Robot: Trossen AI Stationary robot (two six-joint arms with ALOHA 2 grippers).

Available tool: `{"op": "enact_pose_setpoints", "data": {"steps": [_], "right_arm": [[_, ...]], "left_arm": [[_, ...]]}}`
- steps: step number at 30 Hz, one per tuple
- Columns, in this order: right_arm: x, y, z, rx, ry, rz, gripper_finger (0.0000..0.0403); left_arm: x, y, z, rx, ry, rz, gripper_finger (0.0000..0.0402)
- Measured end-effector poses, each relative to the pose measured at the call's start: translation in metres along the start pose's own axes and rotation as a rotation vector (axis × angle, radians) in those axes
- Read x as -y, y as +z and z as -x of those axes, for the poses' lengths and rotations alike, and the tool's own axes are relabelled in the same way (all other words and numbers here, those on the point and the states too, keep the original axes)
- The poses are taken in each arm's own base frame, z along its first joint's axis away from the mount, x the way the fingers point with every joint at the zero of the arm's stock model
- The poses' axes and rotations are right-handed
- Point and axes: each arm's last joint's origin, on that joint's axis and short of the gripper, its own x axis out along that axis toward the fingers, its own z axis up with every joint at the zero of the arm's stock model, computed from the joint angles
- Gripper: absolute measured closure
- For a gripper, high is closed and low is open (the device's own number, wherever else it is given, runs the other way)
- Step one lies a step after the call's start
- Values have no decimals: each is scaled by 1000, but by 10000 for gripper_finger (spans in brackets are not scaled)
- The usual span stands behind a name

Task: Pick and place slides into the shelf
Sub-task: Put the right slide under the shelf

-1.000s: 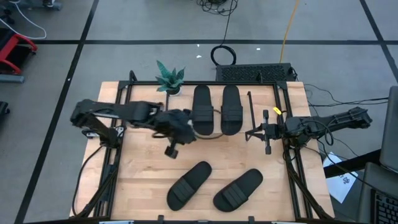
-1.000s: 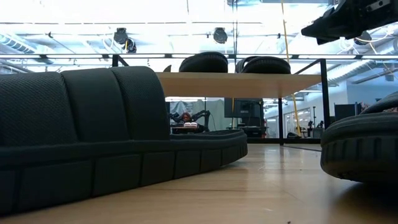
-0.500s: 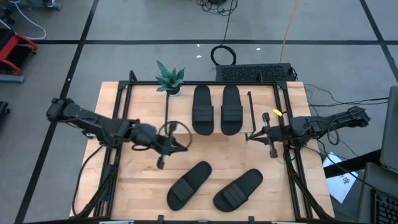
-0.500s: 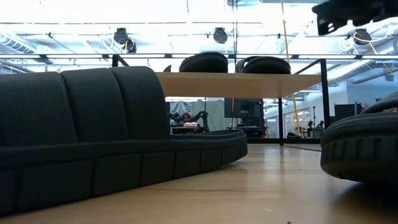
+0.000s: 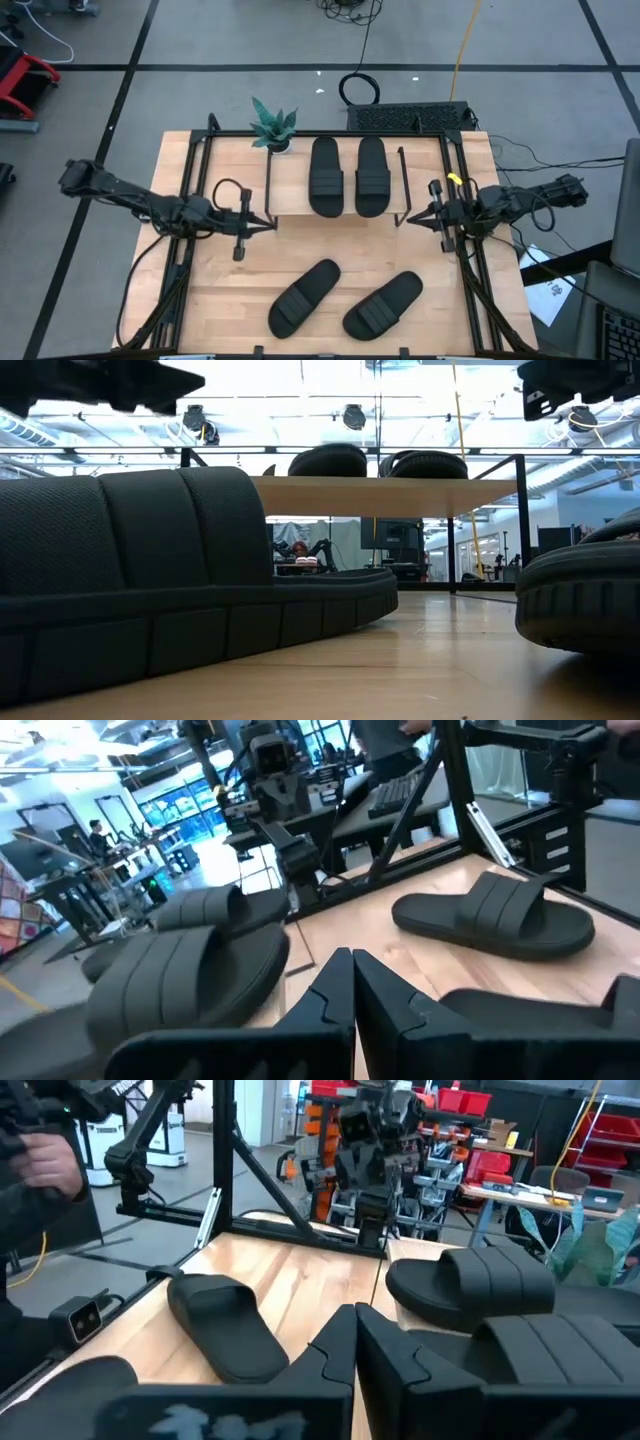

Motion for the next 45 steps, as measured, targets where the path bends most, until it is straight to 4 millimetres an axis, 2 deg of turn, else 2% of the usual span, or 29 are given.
{"op": "enact_pose_setpoints", "data": {"steps": [7, 13, 20, 29, 34, 41, 45], "right_arm": [[-1, -6, -3, -30, 8, 69, 403], [-1, -6, -4, -34, 10, 106, 403], [-1, -6, -4, -34, 10, 100, 403], [-1, -4, -4, -16, 7, 71, 403], [-2, -5, -4, -18, 22, 54, 403], [-8, -5, -8, -5, 215, 37, 403], [-9, -3, -9, 11, 240, -14, 403]], "left_arm": [[5, -20, 7, -47, 20, 46, 401], [6, -26, 8, -67, 19, 58, 401], [5, -27, 9, -95, 66, 84, 401], [-1, -25, 10, -62, 122, 318, 401], [-2, -21, 10, -23, 115, 282, 401], [-3, -18, 10, 14, 117, 217, 401], [-3, -16, 10, 25, 120, 213, 397]]}}
